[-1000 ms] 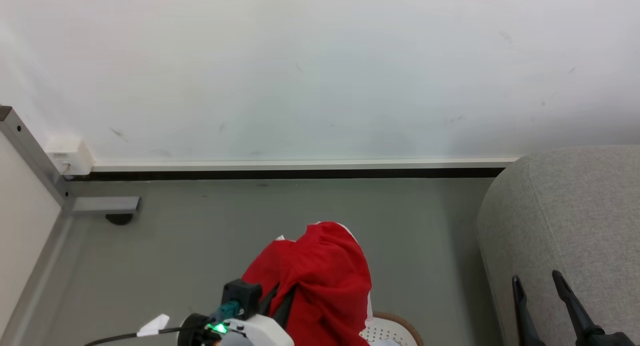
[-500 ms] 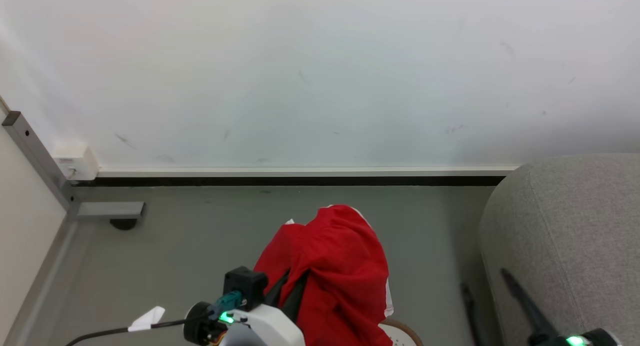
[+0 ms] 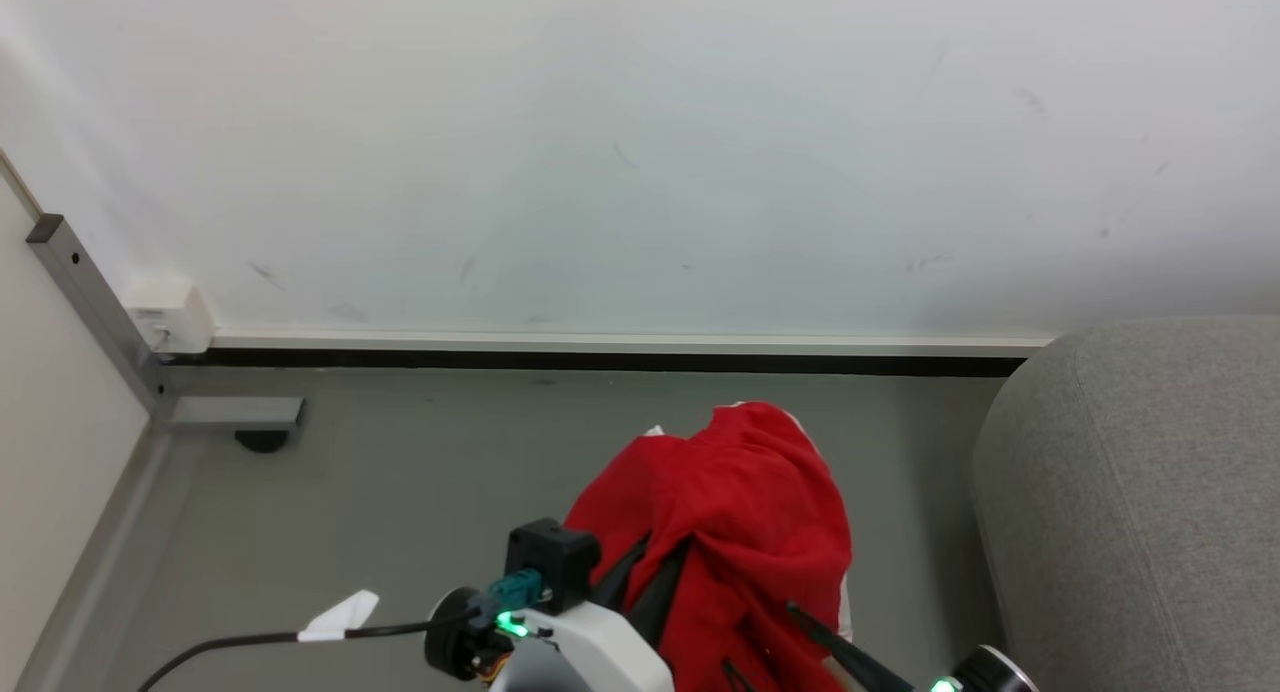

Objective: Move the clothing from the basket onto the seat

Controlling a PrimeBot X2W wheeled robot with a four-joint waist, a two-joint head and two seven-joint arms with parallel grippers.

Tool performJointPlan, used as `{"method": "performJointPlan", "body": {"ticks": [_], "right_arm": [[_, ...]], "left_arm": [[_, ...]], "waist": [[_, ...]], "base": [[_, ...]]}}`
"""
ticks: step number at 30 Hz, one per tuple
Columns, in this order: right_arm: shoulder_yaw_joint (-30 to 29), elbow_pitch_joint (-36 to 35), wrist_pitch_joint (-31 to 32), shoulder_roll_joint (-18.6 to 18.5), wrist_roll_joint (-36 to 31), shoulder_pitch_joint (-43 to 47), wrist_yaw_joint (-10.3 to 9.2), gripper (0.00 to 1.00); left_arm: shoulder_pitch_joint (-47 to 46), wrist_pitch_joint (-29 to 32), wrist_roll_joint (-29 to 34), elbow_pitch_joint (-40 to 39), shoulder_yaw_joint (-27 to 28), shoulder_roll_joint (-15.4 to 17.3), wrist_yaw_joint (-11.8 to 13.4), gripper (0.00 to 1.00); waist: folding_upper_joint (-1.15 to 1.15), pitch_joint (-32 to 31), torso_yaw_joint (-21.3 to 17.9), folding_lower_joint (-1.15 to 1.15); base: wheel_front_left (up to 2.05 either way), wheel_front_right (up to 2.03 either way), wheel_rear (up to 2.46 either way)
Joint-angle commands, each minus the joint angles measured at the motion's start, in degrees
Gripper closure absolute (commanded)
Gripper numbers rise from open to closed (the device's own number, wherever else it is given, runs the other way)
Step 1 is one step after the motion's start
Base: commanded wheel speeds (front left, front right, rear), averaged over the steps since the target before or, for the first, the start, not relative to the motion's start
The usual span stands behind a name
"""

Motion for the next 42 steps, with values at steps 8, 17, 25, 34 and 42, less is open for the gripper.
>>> {"method": "performJointPlan", "body": {"ticks": [8, 17, 25, 34, 42], "right_arm": [[5.9, 8.1, -0.1, -0.3, -4.0, -6.7, -0.12, 0.0], [5.8, 11.8, -0.1, -0.2, -10.5, -11.0, -0.12, 0.0], [7.4, 15.0, -0.1, -0.2, -7.3, -12.8, -0.12, 1.0], [4.5, 12.3, -0.1, -0.2, -3.4, -12.0, -0.12, 1.0], [1.7, 10.5, -0.2, -0.2, -3.2, -11.1, -0.13, 1.0]], "left_arm": [[-1.8, 2.2, 1.0, -2.3, -1.7, -1.2, 0.2, 1.0], [-1.0, 3.8, -0.3, -3.3, -3.3, -2.3, -0.1, 1.0], [-1.2, 4.0, -0.8, -3.4, -3.8, -2.6, 0.0, 1.0], [-1.5, 3.0, -0.6, -1.7, -3.0, -1.3, 0.3, 1.0], [-1.0, 1.8, -0.1, -0.7, -2.8, -0.4, 0.5, 0.5]], "waist": [[0.0, 0.6, 0.3, 0.0], [0.0, 0.4, 0.2, 0.0], [0.0, 0.7, 0.6, 0.0], [0.0, 1.6, 0.6, 0.0], [0.0, 1.4, 0.3, 0.0]], "base": [[0.0, 0.0, 0.0], [0.0, 0.0, 0.0], [0.0, 0.0, 0.0], [0.0, 0.0, 0.0], [0.0, 0.0, 0.0]]}}
